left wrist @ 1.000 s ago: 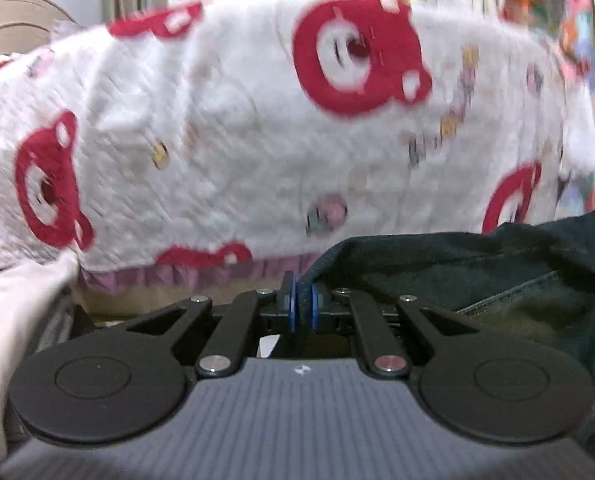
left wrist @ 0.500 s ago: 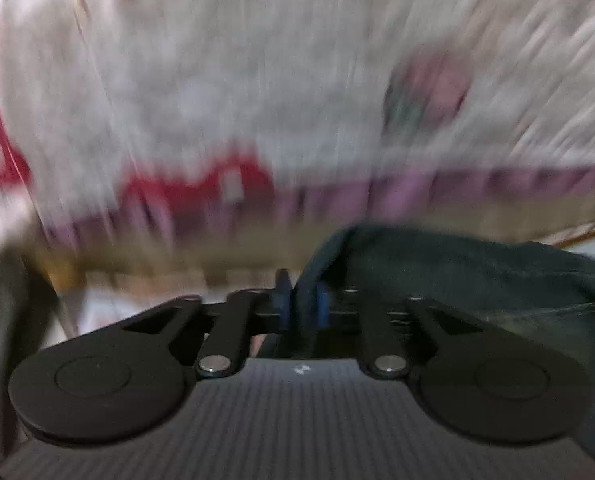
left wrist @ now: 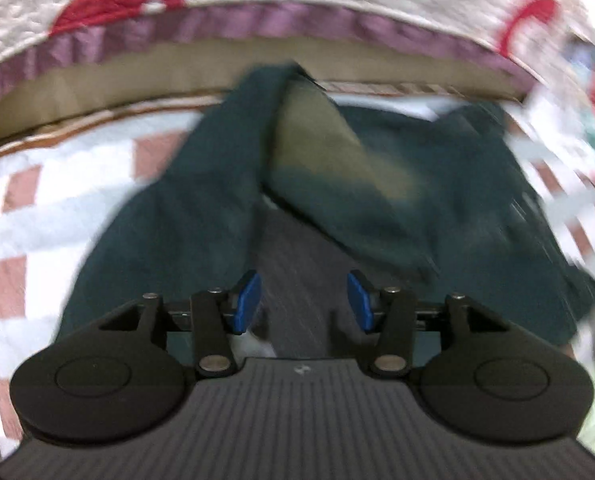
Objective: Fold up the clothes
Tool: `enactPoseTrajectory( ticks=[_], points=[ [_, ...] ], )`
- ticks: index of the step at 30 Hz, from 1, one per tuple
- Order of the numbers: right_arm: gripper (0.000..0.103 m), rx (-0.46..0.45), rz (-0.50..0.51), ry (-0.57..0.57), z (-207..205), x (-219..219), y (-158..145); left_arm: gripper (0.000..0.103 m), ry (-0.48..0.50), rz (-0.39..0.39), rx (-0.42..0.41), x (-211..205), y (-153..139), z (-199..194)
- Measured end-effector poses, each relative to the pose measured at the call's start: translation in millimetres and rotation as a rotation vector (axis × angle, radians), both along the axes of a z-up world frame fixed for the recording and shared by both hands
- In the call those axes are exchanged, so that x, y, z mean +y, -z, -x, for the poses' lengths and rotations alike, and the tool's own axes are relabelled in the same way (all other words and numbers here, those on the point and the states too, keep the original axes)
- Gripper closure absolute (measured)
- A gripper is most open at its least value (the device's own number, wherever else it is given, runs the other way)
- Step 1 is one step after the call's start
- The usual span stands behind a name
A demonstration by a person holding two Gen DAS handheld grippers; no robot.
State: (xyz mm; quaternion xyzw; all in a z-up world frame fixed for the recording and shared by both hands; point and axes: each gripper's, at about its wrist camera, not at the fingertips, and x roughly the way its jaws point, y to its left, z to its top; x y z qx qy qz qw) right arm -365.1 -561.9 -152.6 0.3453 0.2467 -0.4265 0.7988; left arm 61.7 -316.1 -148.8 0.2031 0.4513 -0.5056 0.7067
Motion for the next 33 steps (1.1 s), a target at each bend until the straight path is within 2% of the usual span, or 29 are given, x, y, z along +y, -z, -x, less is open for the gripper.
enactPoseTrajectory(
  ticks=[3,5,8,11,14,16,19,21,23,24,25,26,27,28,29,30,33],
  points=[
    [0.047,-0.061,-0.101,0.11,37,27,18,0.051,0.126,-0.017,0.028,32,-1,31],
    [0.047,-0.164,-0.181,0.156,52,41,29,0.051,0.162,-0.034,0.059,47,2,38],
    [0.047,-0.277,-0.311,0.161,59,58,48,0.048,0.201,-0.054,0.032,58,5,47],
    [0.046,-0.281,-0.384,0.151,51,68,65,0.044,0.255,-0.098,-0.027,69,13,55],
    [0.045,-0.291,-0.37,0.173,43,70,79,0.044,0.274,-0.131,-0.049,74,23,59],
    [0.042,-0.323,-0.31,0.238,44,69,89,0.04,0.252,-0.138,-0.016,72,31,54],
    [0.039,-0.427,-0.269,0.332,48,72,102,0.038,0.202,-0.149,0.015,70,42,46],
    [0.039,-0.406,-0.232,0.316,40,72,99,0.034,0.185,-0.162,-0.009,70,46,46],
    [0.041,-0.315,-0.172,0.26,25,66,89,0.032,0.168,-0.176,-0.003,70,53,44],
    [0.057,-0.289,-0.137,0.232,18,62,81,0.032,0.15,-0.175,0.017,70,56,41],
    [0.081,-0.276,-0.087,0.193,13,58,72,0.032,0.131,-0.175,0.037,70,59,37],
    [0.081,-0.252,-0.03,0.154,6,54,58,0.038,0.116,-0.174,0.054,70,60,34],
    [0.082,-0.22,0.039,0.124,-1,50,41,0.055,0.106,-0.172,0.068,70,59,30],
    [0.084,-0.198,0.101,0.093,-9,48,27,0.064,0.103,-0.167,0.073,70,57,27],
    [0.084,-0.182,0.159,0.064,-18,46,12,0.08,0.113,-0.159,0.066,69,51,26],
    [0.085,-0.184,0.201,0.037,-28,42,-5,0.089,0.124,-0.151,0.06,67,46,25],
    [0.087,-0.197,0.328,-0.023,-56,31,-61,0.093,0.146,-0.117,0.054,57,23,23]
  ],
)
